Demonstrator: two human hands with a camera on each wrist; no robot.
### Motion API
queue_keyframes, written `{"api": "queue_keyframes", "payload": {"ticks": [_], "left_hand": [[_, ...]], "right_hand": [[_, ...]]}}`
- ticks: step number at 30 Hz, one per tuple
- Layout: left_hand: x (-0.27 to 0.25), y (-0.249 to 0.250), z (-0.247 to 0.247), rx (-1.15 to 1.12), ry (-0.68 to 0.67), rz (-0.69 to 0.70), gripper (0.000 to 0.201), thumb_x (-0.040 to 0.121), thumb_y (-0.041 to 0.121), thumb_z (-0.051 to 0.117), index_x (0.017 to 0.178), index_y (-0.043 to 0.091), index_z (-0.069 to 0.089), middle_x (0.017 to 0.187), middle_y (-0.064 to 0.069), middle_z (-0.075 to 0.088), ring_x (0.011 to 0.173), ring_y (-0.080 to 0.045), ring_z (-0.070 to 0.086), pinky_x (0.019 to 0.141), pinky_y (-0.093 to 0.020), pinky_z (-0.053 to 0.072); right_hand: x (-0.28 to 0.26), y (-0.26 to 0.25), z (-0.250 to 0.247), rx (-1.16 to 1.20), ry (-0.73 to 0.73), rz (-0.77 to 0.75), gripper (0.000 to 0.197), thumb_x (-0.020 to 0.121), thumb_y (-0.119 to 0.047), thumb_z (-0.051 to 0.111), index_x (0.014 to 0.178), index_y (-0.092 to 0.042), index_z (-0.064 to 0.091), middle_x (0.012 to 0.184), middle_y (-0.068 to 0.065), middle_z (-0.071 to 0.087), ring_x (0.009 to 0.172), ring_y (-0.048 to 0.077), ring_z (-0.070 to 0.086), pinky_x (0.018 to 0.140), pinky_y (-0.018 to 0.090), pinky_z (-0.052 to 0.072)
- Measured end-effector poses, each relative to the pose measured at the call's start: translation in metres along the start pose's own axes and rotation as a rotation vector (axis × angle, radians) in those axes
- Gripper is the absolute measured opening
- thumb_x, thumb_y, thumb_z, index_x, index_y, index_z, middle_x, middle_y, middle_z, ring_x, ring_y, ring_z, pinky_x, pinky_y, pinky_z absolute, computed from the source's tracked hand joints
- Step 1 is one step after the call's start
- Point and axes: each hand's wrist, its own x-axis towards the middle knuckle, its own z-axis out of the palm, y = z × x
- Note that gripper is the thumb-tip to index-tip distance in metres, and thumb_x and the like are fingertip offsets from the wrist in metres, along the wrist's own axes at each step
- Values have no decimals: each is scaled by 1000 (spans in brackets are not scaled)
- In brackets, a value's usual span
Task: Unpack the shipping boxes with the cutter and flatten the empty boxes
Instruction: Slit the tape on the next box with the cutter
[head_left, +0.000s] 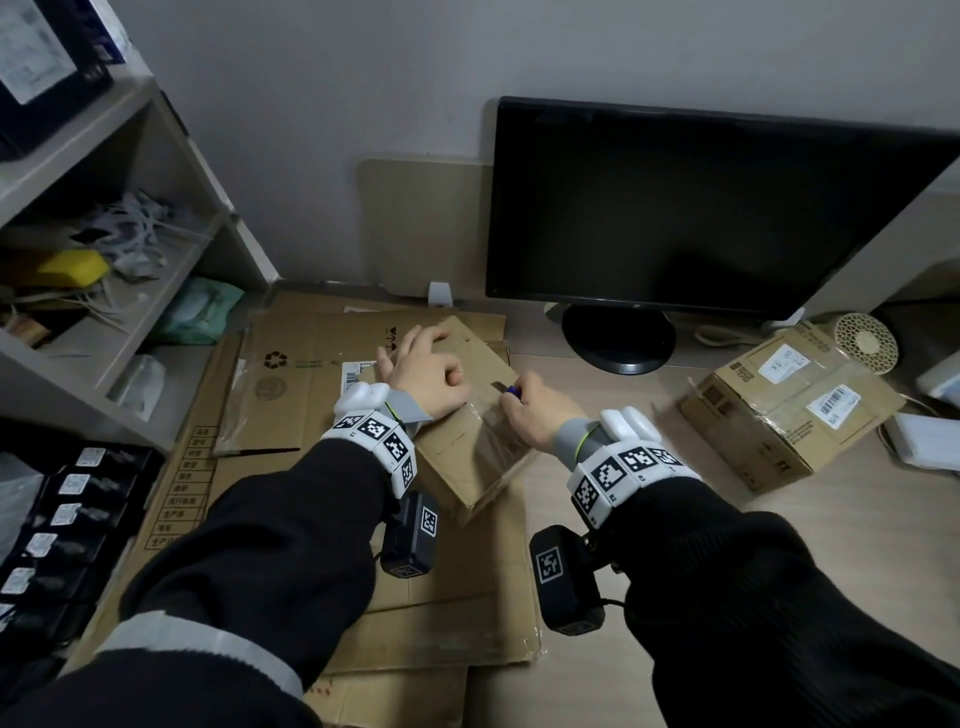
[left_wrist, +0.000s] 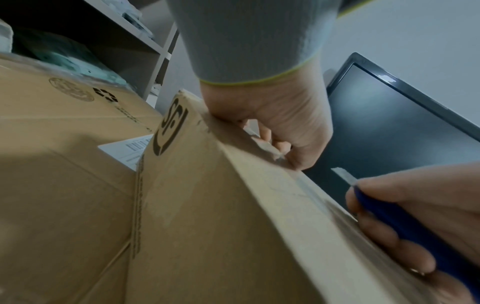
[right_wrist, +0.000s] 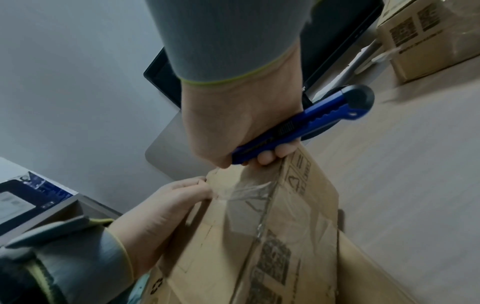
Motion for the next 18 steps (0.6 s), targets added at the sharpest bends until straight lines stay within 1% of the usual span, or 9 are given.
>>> {"api": "queue_keyframes", "payload": {"ticks": [2, 3, 5, 7, 9, 11, 15, 17, 18], "left_hand": [[0, -1, 0, 1, -7, 5, 18, 77, 22, 58, 60, 21, 52, 149, 14, 27, 145, -17, 3, 111, -58, -10], [1, -1, 0, 5, -18, 8, 18, 77, 22, 58, 60, 20, 52, 150, 13, 25, 146, -17, 2, 111, -59, -10], [3, 0, -1, 28, -56, 5, 18, 78, 22, 56, 61, 20, 50, 153, 12, 20, 146, -20, -1, 111, -61, -10], [5, 1, -2, 55, -94, -4, 19, 79, 23, 55, 61, 21, 49, 156, 12, 14, 146, -21, -4, 111, -62, -9], [7, 2, -3, 66, -120, -8, 20, 80, 23, 55, 61, 22, 48, 157, 12, 10, 146, -22, -6, 110, -63, -8], [7, 1, -3, 64, -122, -8, 20, 80, 23, 55, 61, 22, 48, 157, 13, 10, 146, -22, -5, 110, -63, -8], [6, -1, -3, 63, -119, -3, 19, 78, 23, 56, 61, 20, 48, 157, 13, 11, 146, -23, -5, 110, -63, -7], [6, -2, -3, 57, -116, -2, 19, 78, 23, 57, 61, 20, 49, 156, 12, 11, 145, -22, -4, 110, -63, -7], [5, -1, -3, 53, -111, 0, 19, 78, 23, 57, 61, 20, 49, 156, 12, 12, 145, -22, -4, 110, -63, -8]], "right_hand": [[-2, 2, -3, -4, -18, -37, 27, 100, -28, 33, 118, -10, 39, 102, 16, 58, 84, 30, 51, 71, 32, 36], [-3, 4, -5, -39, -26, -59, 24, 99, -25, 33, 117, -9, 39, 98, 15, 57, 83, 30, 50, 70, 33, 36], [-4, 5, -6, -142, -31, -96, 22, 98, -21, 36, 116, -8, 42, 100, 16, 59, 85, 32, 53, 70, 34, 38], [-6, 3, -5, -203, -33, -131, 21, 96, -19, 40, 113, -10, 47, 104, 16, 61, 87, 32, 54, 68, 33, 39], [-9, 0, -3, -242, -37, -157, 19, 95, -18, 42, 111, -12, 49, 103, 15, 61, 81, 30, 50, 66, 31, 37], [-9, -3, -4, -276, -38, -174, 18, 95, -17, 43, 110, -12, 50, 103, 15, 61, 79, 28, 48, 65, 30, 36], [-8, -7, -8, -293, -54, -182, 18, 94, -18, 46, 109, -12, 54, 104, 14, 62, 81, 29, 51, 66, 29, 38], [-9, -9, -10, -310, -78, -194, 17, 92, -18, 49, 107, -13, 56, 105, 13, 62, 89, 31, 56, 69, 31, 43], [-9, -9, -11, -321, -88, -202, 16, 92, -19, 50, 106, -13, 57, 106, 12, 63, 93, 31, 58, 72, 32, 45]]}}
